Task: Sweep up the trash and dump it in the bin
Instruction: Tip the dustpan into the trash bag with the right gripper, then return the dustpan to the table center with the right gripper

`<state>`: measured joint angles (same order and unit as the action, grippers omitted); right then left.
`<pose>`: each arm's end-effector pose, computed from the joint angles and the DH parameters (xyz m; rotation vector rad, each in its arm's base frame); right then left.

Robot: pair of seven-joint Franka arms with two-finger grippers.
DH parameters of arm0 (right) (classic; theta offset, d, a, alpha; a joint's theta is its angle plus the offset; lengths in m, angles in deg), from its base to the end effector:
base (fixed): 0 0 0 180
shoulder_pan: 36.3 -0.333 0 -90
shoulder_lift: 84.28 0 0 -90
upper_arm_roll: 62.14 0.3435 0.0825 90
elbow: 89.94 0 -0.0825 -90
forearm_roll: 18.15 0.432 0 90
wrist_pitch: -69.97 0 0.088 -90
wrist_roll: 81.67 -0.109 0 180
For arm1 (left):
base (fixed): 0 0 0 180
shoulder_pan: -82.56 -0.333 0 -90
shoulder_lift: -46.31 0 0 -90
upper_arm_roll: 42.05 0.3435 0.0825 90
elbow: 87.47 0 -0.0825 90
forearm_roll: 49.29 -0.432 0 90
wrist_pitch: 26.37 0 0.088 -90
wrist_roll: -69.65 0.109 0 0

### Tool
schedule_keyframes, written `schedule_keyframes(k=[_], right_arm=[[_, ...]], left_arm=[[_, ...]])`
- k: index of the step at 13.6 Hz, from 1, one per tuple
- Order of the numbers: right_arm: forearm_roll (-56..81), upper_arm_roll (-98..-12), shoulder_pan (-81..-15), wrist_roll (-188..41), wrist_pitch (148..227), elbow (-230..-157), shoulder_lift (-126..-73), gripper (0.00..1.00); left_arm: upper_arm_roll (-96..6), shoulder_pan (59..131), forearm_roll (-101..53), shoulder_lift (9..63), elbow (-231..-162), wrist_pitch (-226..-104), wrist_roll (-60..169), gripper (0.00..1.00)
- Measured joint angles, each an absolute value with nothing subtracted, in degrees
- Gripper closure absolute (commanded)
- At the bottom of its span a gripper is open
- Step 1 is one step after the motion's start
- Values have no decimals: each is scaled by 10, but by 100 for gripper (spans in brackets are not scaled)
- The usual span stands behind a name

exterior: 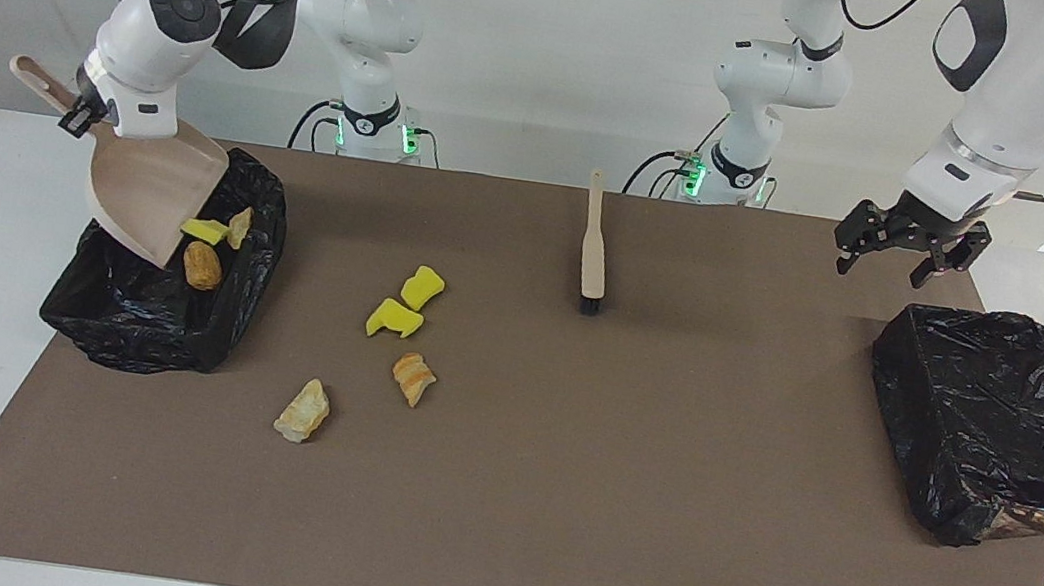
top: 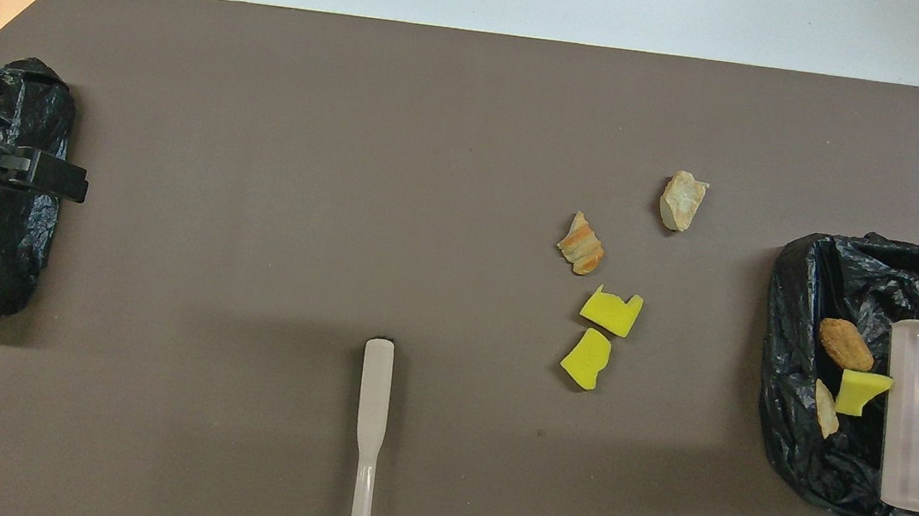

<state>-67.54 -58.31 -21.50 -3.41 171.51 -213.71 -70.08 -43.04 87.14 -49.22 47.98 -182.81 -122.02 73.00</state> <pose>0.4909 -0.1619 0.5292 1.8839 1.6166 -0.9119 0.5977 -0.0586 0.6275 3.1302 -0.2440 0.0542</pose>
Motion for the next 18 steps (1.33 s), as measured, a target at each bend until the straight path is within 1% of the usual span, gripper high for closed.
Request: schedule_keyframes(k=[4, 8, 11, 14, 16, 18], right_arm=[[-671, -583, -215, 5, 1698, -2102, -685, 100], [-571, -579, -233, -41, 1690, -2071, -692, 100], [-503, -576, -290, -199, 1690, -2062, -704, 100], [-436, -573, -352, -372, 1688, -2036, -721, 100], [-400, -571, -379, -462, 1685, -2000, -746, 100], [-375, -570, -410, -555, 1683, -1953, -790, 100]], left_arm=[[-434, 872, -495, 479, -1828, -1220, 730, 0], [-429, 868, -497, 479, -1825, -1220, 730, 0], [-427, 858, -497, 479, -1824, -1220, 730, 0], [-427, 858, -497, 479, -1824, -1220, 730, 0], [-427, 858, -497, 479, -1824, -1220, 730, 0], [-427, 858, -497, 479, -1824, -1220, 730, 0]])
